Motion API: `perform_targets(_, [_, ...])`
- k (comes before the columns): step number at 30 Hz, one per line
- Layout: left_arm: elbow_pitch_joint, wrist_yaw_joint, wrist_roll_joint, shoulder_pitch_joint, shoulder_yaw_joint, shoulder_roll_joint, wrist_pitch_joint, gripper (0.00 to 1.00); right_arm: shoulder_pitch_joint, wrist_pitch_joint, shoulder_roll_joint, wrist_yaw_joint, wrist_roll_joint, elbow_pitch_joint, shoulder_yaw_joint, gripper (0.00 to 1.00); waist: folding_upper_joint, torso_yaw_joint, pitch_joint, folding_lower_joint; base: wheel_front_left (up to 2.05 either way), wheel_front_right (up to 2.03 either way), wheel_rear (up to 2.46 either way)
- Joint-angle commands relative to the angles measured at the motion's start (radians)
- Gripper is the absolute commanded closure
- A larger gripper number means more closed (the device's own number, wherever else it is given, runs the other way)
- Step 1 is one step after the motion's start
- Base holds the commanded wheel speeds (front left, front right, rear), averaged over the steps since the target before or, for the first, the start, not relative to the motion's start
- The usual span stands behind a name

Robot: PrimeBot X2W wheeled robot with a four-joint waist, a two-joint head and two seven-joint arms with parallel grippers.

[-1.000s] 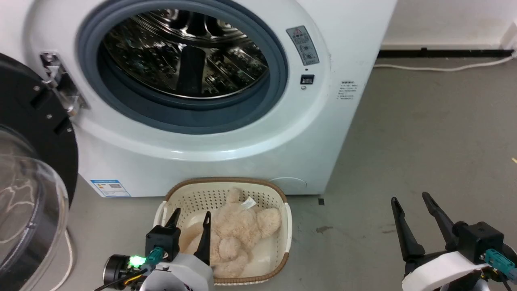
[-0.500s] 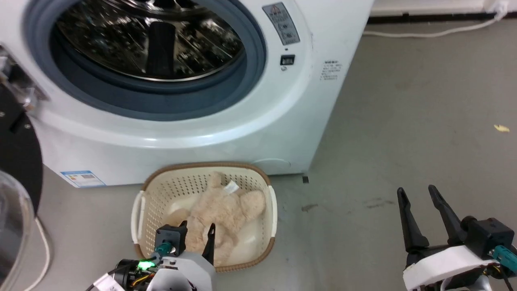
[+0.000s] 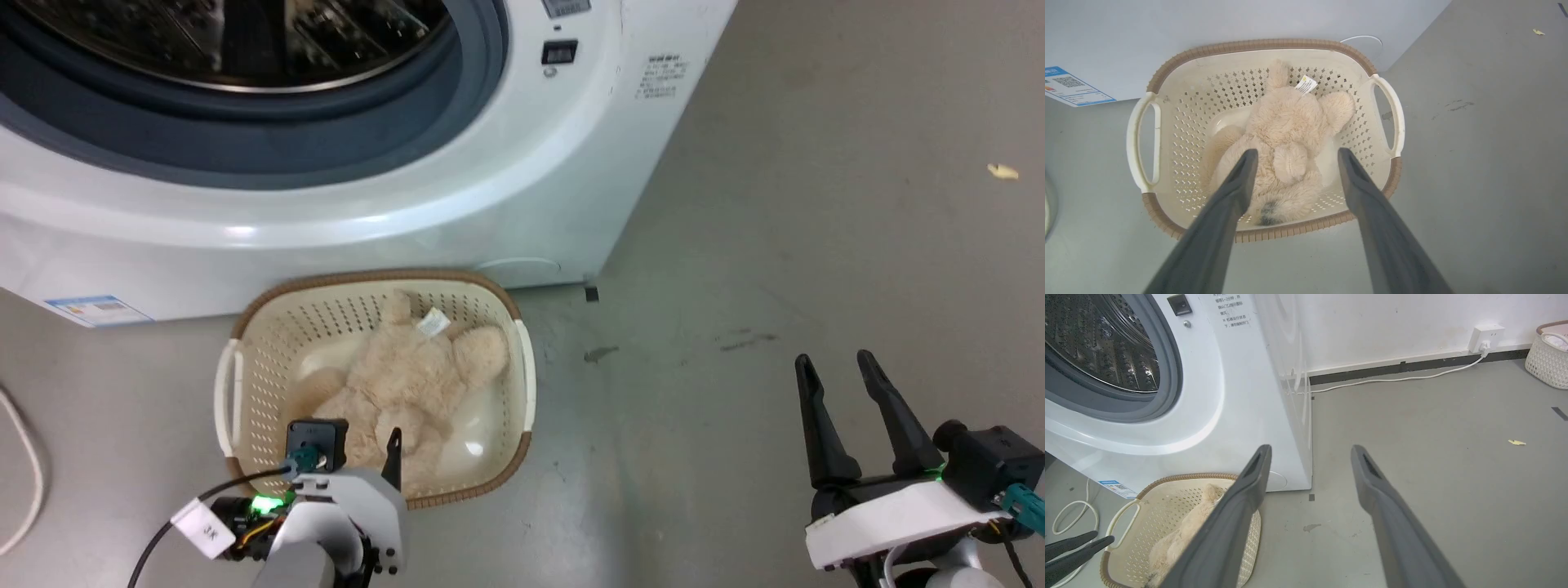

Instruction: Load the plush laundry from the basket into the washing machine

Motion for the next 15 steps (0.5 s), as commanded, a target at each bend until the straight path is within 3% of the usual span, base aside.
perform_targets(1, [0.037,0.006,-0.020,-0.039,-0.012,0.005,-0.008,0.00,-0.022,-0.012,0.002,0.001,0.018,0.000,0.006,0.00,-0.0001,-0.012,0.031,-0.0002,0.00,0.00,0.00])
perform_targets(15, [0.181,0.020,-0.075,-0.188,-0.045,0.047,-0.002,0.00,-0.060,-0.039,-0.008,0.001,0.056,-0.013,0.060,0.00,-0.0001,-0.054,0.156,-0.0002,0.00,0.00,0.00])
